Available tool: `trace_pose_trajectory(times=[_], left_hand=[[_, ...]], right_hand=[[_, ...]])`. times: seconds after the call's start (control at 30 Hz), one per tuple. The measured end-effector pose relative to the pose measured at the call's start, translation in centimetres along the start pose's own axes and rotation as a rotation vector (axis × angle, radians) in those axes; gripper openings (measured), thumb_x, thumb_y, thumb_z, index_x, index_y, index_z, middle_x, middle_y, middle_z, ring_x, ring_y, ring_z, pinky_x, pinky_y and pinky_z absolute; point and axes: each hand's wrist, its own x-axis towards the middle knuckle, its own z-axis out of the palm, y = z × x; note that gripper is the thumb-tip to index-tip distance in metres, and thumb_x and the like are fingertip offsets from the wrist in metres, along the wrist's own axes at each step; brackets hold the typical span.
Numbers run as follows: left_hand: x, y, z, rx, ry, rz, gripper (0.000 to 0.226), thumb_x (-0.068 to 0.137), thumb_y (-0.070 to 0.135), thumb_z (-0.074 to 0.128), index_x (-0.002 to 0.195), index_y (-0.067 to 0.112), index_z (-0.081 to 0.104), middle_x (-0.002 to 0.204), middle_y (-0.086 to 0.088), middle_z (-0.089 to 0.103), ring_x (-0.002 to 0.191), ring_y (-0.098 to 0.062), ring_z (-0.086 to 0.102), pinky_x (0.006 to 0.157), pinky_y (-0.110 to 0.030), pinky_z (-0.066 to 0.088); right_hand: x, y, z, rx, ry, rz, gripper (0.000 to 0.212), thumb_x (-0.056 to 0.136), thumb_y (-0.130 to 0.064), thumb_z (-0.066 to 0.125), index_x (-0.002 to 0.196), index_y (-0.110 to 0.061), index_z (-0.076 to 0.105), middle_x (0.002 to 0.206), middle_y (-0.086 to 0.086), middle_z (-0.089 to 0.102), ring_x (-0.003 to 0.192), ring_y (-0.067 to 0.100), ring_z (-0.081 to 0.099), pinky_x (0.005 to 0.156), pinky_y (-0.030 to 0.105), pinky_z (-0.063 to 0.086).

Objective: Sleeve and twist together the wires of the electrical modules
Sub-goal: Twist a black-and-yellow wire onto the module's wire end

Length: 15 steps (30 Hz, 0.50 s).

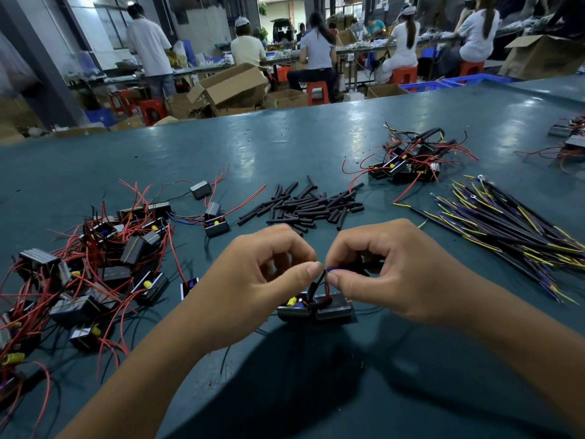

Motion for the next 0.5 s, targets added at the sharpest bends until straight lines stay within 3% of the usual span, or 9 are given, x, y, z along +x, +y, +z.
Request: trace_pose_trajectory(times=[0.1, 0.2, 0.27, 0.5], left_hand=[[-0.01, -0.16, -0.33, 0.373, 0.075, 0.312, 0.009, 0.09, 0.022, 0.065, 0.096, 0.017, 0.07, 0.093, 0.007, 0.057, 0.076, -0.005, 0.051, 0.069, -0.015, 0.039], [0.0, -0.4, -0.25, 0.498, 0.135, 0.443, 0.01, 0.092, 0.014, 0.067, 0.098, 0.01, 0.074, 0.095, 0.0, 0.061, 0.08, -0.014, 0.059, 0.067, -0.032, 0.049], [0.08, -0.48, -0.14, 0.579, 0.166, 0.494, 0.01, 0.094, 0.013, 0.067, 0.094, 0.007, 0.076, 0.091, -0.004, 0.063, 0.078, -0.023, 0.061, 0.064, -0.04, 0.05], [0.23, -0.19, -0.01, 0.673, 0.178, 0.543, 0.012, 0.096, 0.01, 0.065, 0.092, 0.004, 0.075, 0.088, -0.007, 0.064, 0.076, -0.025, 0.06, 0.066, -0.037, 0.05]], right_hand=[[0.02, 0.04, -0.04, 0.024, 0.001, 0.012, 0.008, 0.083, -0.019, 0.069, 0.075, -0.02, 0.067, 0.063, -0.007, 0.062, 0.055, 0.001, 0.05, 0.056, 0.013, 0.039], [0.06, 0.07, 0.0, 0.041, -0.009, 0.018, 0.008, 0.084, -0.019, 0.069, 0.075, -0.019, 0.067, 0.061, -0.013, 0.06, 0.053, 0.0, 0.048, 0.056, 0.008, 0.035], [0.07, 0.11, -0.02, 0.047, -0.012, 0.022, 0.009, 0.084, -0.019, 0.068, 0.075, -0.019, 0.067, 0.06, -0.014, 0.059, 0.051, 0.0, 0.047, 0.055, 0.007, 0.034], [0.12, 0.14, -0.03, 0.063, -0.012, 0.04, 0.01, 0.084, -0.018, 0.069, 0.075, -0.019, 0.066, 0.057, -0.013, 0.058, 0.049, 0.0, 0.047, 0.053, 0.007, 0.034]])
